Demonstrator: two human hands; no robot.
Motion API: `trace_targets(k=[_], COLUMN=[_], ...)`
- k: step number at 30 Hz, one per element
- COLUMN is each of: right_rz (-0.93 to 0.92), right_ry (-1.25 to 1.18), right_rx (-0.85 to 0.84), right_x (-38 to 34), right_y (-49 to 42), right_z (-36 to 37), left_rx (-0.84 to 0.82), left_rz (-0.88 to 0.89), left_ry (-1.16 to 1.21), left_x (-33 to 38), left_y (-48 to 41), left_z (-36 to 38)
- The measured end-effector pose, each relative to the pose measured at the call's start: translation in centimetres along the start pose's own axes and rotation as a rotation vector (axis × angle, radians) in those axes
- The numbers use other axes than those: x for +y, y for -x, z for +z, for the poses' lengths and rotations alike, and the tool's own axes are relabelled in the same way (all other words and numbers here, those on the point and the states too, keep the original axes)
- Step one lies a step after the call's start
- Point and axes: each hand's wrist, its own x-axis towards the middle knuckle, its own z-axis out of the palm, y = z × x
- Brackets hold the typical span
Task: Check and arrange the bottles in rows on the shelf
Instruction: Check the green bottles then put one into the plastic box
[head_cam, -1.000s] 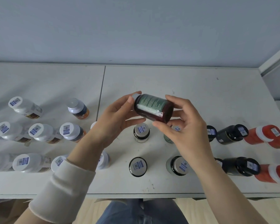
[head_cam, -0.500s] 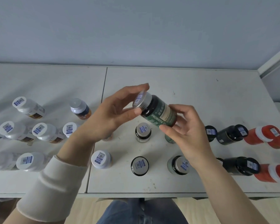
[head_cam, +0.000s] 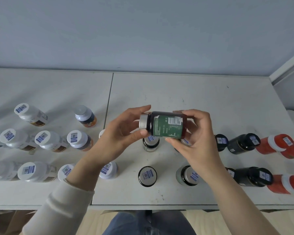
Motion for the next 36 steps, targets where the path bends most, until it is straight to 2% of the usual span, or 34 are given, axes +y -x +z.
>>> trace_targets(k=[4, 8, 10, 14, 18, 20, 24, 26, 28, 33, 36], right_rz=[-0.146, -0.158, -0.229, -0.462, -0.536, -0.442, 0.075, 0.186, 0.240, 0.238, 0.235], right_ry=[0.046, 0.061, 0.209, 0.588, 0.705, 0.570, 0.001, -0.070, -0.085, -0.144, -0.125], right_rx=[-0.034, -0.066, -0.024, 0.034, -0.031, -0.067, -0.049, -0.069, -0.101, -0.187, -0.280], right_x=[-0.1, -0.7, -1.2, -2.5, -1.8, -1.4, -2.3, -2.1, -2.1, -2.0, -1.8], right_y=[0.2, 0.1, -0.1, -0.3, 0.3, 0.7, 1.6, 1.9, 2.4, 4.5, 5.6], right_z=[0.1, 0.1, 0.5, 2.6, 3.1, 2.7, 3.1, 3.3, 3.7, 4.5, 5.0], left_rx=[0.009, 0.007, 0.043, 0.039, 0.062, 0.109, 0.151, 0.165, 0.173, 0.186, 0.268], left_rz=[0.011, 0.030, -0.020, -0.215, -0.229, -0.171, -0.008, 0.037, 0.057, 0.061, 0.054], left_ry=[0.069, 0.121, 0.257, 0.692, 0.703, 0.655, 0.435, 0.331, 0.255, 0.123, 0.069], left_x=[0.0, 0.0, -0.5, -1.3, -1.3, -1.0, 0.3, 0.7, 1.0, 1.9, 2.6], left_y=[0.1, 0.1, 0.0, -0.4, -0.5, -0.2, 1.2, 1.9, 2.9, 6.4, 9.6], left_z=[-0.1, -0.5, -0.6, -0.4, -0.6, -1.2, -2.1, -2.4, -2.7, -2.4, -1.6])
